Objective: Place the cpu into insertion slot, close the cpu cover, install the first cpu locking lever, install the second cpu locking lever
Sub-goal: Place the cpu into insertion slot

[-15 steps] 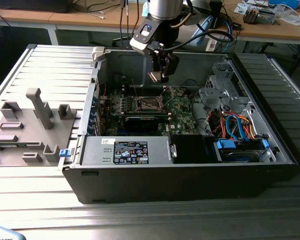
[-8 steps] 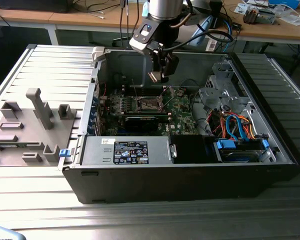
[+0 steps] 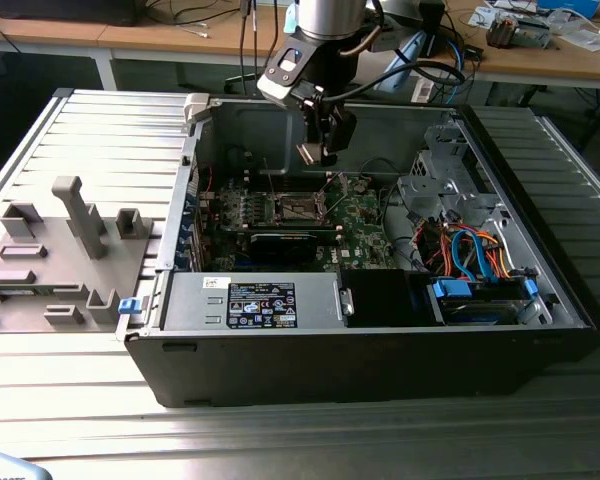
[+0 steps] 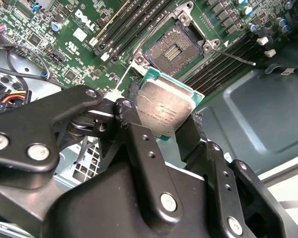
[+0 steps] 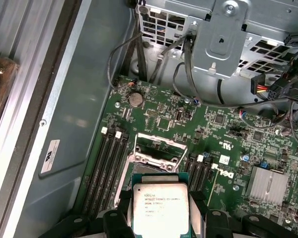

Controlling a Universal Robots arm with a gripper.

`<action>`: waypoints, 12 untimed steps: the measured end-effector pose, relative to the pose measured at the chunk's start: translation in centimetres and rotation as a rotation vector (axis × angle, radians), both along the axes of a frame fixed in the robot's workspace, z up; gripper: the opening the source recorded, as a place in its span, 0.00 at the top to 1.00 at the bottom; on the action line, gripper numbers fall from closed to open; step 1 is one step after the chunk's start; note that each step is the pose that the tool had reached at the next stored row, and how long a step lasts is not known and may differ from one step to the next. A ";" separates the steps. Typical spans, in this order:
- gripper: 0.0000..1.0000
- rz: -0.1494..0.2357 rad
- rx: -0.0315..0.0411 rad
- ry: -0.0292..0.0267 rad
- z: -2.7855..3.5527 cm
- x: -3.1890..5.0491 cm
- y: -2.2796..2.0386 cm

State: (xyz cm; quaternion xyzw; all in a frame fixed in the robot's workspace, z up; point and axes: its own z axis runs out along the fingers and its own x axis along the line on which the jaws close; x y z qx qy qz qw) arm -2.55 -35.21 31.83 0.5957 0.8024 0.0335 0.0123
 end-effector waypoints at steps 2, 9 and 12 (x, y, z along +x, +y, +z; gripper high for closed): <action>0.45 -0.005 0.0000 -0.0001 0.00 0.00 0.00; 0.45 -0.026 0.0000 0.0000 -0.01 0.00 0.00; 0.45 -0.037 0.0000 0.0000 -0.02 0.00 0.00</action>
